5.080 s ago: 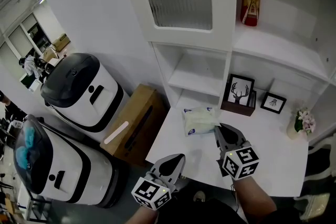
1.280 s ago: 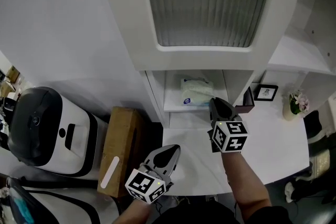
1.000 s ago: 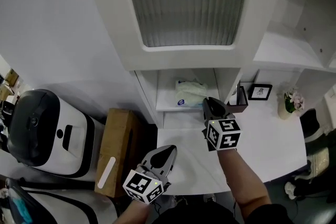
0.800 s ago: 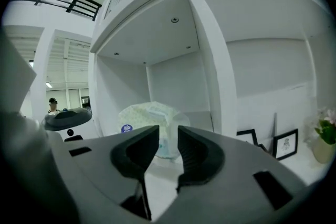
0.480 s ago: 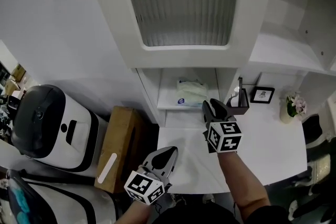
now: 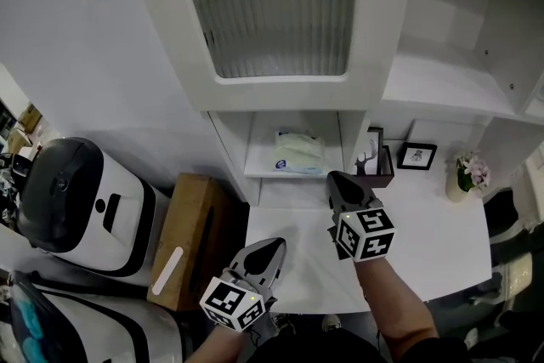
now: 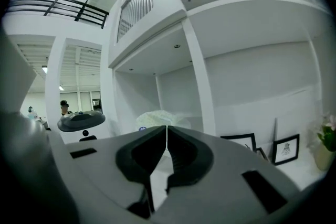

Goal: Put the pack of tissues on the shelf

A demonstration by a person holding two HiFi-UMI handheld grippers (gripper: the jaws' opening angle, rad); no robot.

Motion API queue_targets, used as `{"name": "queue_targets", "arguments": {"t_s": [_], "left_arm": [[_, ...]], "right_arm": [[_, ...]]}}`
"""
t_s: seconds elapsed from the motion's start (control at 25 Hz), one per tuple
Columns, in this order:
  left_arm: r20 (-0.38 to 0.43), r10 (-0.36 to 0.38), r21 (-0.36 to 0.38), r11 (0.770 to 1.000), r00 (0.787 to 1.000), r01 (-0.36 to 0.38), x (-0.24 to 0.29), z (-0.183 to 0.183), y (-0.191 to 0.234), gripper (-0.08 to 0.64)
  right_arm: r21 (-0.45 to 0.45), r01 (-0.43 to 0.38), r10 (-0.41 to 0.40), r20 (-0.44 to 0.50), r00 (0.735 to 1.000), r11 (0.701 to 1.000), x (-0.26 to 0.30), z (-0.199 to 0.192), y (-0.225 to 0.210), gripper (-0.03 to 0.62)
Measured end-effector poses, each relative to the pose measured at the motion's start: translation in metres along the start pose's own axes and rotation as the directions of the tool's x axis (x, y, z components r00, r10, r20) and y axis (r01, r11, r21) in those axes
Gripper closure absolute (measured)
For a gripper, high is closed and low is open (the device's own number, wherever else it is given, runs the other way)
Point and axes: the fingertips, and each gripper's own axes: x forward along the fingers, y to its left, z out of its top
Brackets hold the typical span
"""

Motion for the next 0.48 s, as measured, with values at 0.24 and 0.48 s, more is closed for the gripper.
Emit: {"name": "queue_targets", "arguments": {"t_s": [0.24,0.48], "left_arm": [[-0.004,0.015,-0.002,1.000,1.000,-0.015,0.004,-0.004,-0.017,0.557],[-0.004,0.040,-0.004,0.999,0.999,-0.040,0.003,-0.011,-0.041,0.557]], "right_arm": [[-0.012,-0.078,0.078,-0.002,0.997,0.997,-0.027,-0.001,0.010,0.584],[-0.006,-0.165,0.165,-0.032,0.986,0.986,-0.060,-0.015,0.023,0.586]]}}
